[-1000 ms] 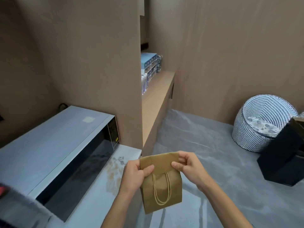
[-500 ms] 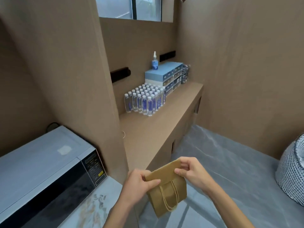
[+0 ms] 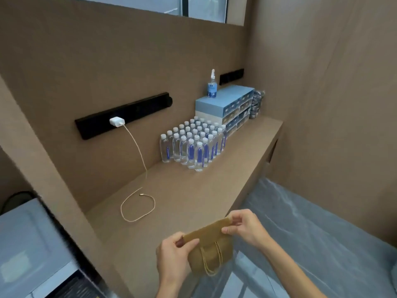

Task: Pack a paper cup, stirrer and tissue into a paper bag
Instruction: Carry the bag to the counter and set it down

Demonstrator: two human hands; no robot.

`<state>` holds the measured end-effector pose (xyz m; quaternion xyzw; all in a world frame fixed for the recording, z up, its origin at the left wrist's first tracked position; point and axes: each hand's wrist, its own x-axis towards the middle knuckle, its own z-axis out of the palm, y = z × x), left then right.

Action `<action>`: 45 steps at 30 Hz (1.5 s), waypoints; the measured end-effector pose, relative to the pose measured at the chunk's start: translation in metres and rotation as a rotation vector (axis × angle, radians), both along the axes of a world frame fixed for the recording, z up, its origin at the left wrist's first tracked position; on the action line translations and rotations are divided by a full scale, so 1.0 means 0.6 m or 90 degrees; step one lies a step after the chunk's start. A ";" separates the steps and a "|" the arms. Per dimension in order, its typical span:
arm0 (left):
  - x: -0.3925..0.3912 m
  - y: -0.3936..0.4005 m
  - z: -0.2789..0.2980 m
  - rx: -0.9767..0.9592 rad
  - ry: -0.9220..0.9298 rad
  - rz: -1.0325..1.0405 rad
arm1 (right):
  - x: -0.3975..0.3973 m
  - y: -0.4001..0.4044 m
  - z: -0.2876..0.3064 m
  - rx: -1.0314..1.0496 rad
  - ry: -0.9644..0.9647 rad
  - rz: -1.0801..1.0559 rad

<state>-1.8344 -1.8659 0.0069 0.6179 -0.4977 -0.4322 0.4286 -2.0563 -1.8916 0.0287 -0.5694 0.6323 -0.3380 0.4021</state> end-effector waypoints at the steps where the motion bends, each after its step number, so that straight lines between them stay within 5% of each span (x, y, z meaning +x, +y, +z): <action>1: 0.000 -0.020 -0.010 -0.005 -0.003 0.028 | 0.003 -0.028 -0.006 0.002 0.054 0.013; 13: 0.038 -0.138 -0.123 0.058 -0.098 0.229 | 0.090 -0.222 -0.140 -0.028 0.209 0.179; 31: 0.029 -0.205 -0.197 0.138 -0.058 0.442 | 0.140 -0.400 -0.225 -0.029 0.189 0.450; 45: 0.037 -0.219 -0.219 0.136 -0.183 0.495 | 0.159 -0.437 -0.253 -0.048 0.176 0.514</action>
